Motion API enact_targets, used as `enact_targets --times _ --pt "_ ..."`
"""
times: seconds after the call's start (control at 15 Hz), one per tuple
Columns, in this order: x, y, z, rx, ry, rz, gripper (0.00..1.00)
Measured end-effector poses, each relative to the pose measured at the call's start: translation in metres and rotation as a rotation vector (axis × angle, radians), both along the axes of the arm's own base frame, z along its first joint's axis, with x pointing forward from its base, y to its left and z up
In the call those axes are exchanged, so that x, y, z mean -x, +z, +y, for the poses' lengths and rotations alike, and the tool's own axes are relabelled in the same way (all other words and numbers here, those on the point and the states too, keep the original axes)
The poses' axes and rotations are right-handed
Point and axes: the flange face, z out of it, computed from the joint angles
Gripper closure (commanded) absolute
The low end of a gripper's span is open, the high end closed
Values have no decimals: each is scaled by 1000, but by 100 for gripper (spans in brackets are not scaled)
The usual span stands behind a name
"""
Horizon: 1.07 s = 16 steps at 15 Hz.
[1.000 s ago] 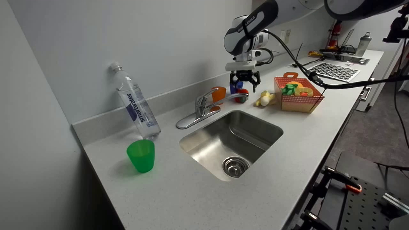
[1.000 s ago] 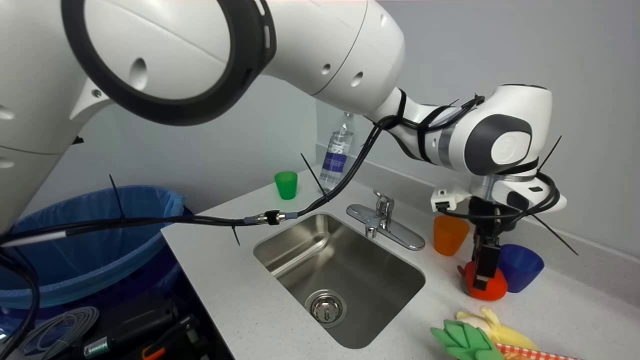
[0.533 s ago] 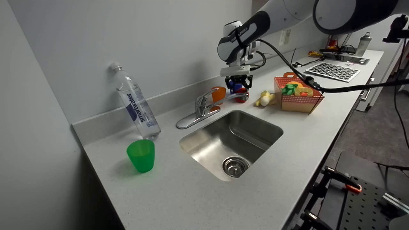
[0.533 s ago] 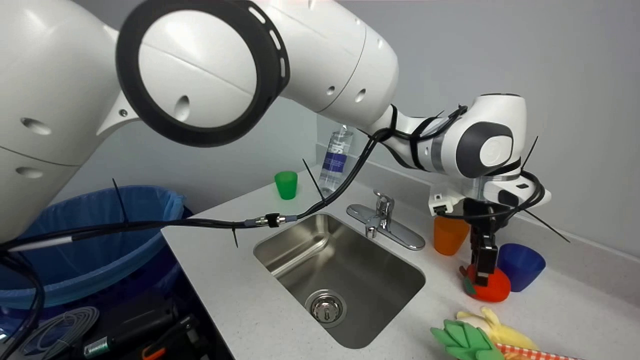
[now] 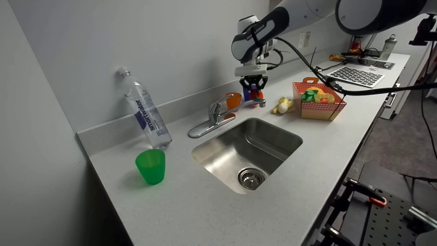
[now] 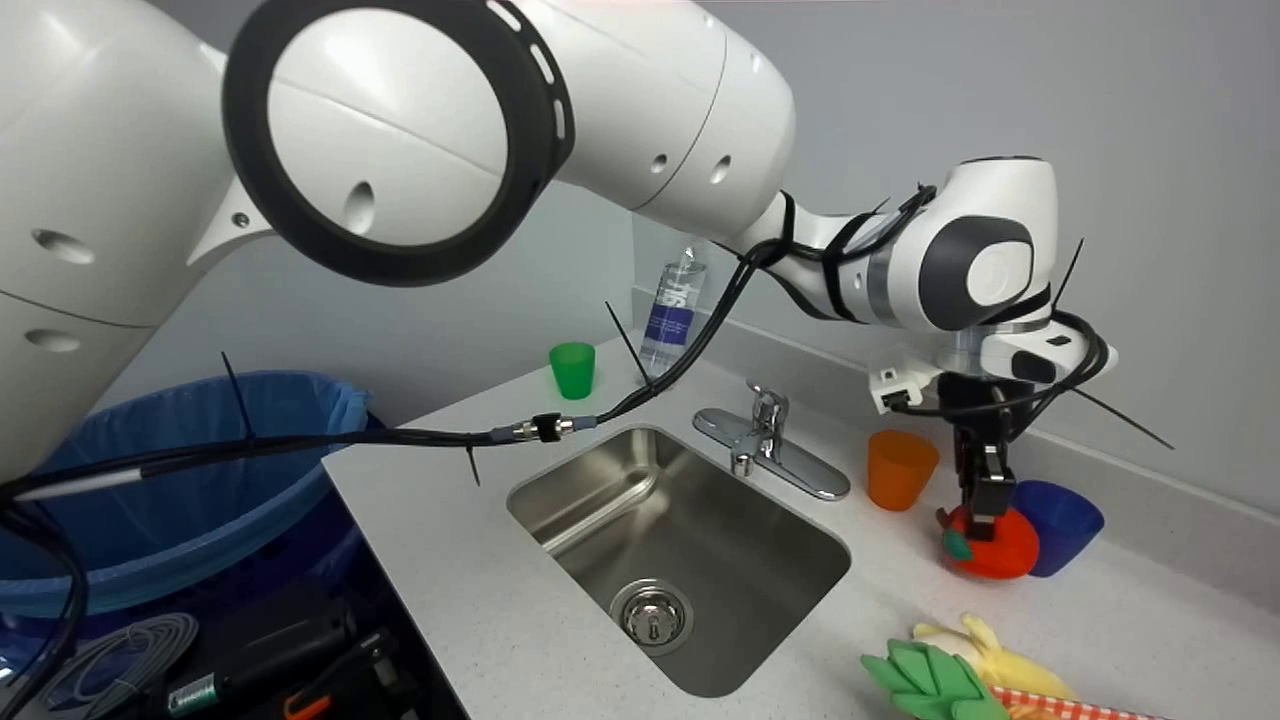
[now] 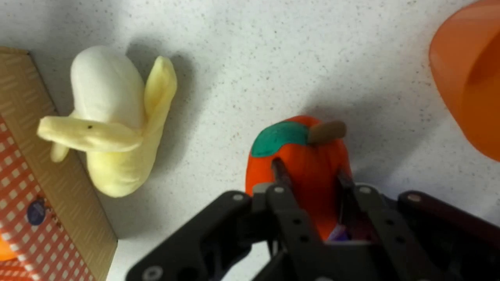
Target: Pick up the orange plush toy from the countertop and put it in the basket.
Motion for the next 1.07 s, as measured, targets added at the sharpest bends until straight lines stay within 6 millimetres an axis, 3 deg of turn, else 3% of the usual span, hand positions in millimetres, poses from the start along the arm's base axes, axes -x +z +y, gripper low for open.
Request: enact_targets --times 0.27,0.47,0.8,1.07 --pt "2 43 -6 -6 -1 -31 95" --pt "15 75 -22 -23 -44 -26 94" --pt "53 110 -77 -67 -176 -20 94" --pt "93 109 -129 -133 -321 4 94"
